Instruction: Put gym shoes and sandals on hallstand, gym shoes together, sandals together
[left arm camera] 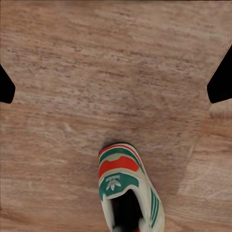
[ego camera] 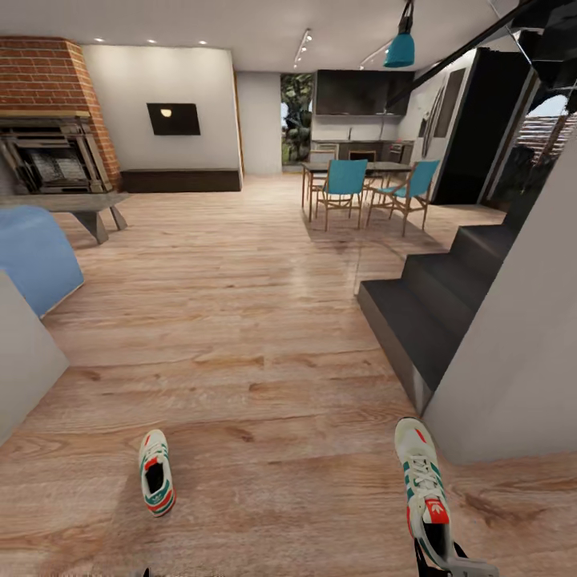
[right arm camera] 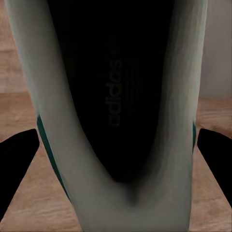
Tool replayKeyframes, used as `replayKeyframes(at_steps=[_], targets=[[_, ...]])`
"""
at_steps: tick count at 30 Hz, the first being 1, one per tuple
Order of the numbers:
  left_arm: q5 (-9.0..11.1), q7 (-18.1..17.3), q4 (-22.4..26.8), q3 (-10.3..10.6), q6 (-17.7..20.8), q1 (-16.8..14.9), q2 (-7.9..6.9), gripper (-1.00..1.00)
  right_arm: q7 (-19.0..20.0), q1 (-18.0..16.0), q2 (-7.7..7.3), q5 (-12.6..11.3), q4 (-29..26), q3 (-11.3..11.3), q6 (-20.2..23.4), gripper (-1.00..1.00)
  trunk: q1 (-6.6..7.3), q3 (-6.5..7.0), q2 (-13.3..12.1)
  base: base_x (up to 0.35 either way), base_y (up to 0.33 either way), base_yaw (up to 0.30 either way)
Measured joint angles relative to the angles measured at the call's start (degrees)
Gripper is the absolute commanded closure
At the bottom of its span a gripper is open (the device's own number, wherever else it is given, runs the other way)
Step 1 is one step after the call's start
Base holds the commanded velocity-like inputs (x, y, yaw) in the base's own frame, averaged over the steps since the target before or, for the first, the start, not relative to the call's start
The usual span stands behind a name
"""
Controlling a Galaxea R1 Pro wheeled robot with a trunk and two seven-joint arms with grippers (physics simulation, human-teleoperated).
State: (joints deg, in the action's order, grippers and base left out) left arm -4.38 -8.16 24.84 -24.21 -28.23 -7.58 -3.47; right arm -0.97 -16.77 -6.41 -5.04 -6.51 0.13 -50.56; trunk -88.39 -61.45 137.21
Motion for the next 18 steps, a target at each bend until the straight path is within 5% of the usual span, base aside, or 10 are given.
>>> replayKeyframes(at_steps=[11, 18], targets=[[0.1, 0.0, 0.0, 0.0, 0.0, 0.0, 0.00, -1.00, 0.0, 0.0, 0.00, 0.0, 0.0, 0.0, 0.0, 1.00, 0.00, 0.49, 0.0, 0.010, -0.002, 0.267], [0.1, 0.1, 0.0, 0.0, 0.0, 0.0, 0.00, -1.00, 0.0, 0.0, 0.00, 0.0, 0.0, 0.0, 0.0, 1.00, 0.02, 0.80, 0.0, 0.197, -0.128, 0.267]])
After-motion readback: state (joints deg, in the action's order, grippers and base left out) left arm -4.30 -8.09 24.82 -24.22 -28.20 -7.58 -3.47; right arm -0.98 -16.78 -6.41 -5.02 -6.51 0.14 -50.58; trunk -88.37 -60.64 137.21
